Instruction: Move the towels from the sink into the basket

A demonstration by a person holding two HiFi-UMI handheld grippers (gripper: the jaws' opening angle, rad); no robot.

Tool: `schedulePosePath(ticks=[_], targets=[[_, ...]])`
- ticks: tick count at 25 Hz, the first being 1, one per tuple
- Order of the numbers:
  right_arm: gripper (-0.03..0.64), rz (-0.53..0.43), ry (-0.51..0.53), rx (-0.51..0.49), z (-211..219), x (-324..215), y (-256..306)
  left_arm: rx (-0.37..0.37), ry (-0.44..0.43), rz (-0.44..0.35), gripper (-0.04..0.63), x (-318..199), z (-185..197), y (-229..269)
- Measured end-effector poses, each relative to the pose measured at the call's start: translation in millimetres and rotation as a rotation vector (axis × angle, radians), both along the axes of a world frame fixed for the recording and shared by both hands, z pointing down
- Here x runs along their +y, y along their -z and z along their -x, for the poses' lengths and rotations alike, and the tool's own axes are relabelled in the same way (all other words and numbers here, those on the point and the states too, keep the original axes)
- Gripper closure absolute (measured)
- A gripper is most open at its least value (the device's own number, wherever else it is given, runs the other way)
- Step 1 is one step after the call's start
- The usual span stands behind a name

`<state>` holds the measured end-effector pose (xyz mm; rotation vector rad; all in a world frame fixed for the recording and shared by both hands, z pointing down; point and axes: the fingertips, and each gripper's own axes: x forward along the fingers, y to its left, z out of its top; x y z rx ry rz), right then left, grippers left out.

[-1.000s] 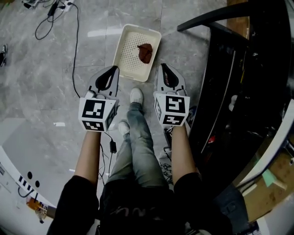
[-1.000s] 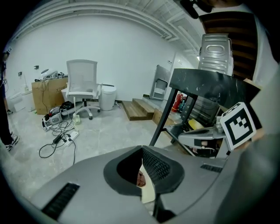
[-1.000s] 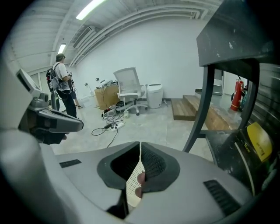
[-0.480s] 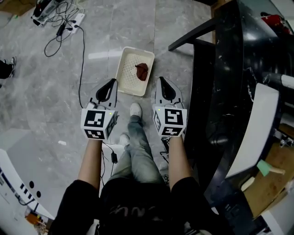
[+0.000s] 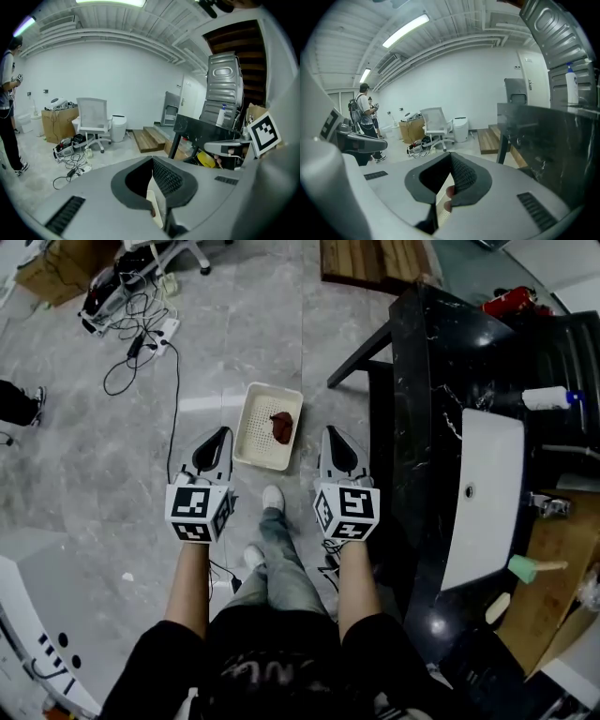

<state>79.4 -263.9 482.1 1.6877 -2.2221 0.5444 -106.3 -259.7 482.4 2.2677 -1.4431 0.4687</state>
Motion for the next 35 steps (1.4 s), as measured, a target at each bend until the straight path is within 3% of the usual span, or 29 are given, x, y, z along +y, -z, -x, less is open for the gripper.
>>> schedulePosePath(ticks=[16, 24, 35], targets=[[0.604, -0.195, 0.021, 0.049, 4, 35, 150, -0.041, -0.010, -0.219, 0.578, 27, 18, 149], [0.604, -0.290, 0.003, 0.060, 4, 75, 218, 0.000, -0.009, -0.313, 0.578, 61, 24, 218], [0.604, -0.358, 0.005, 0.071, -4, 133, 263, -0.005, -0.003, -0.399, 0.579, 117, 28, 269]])
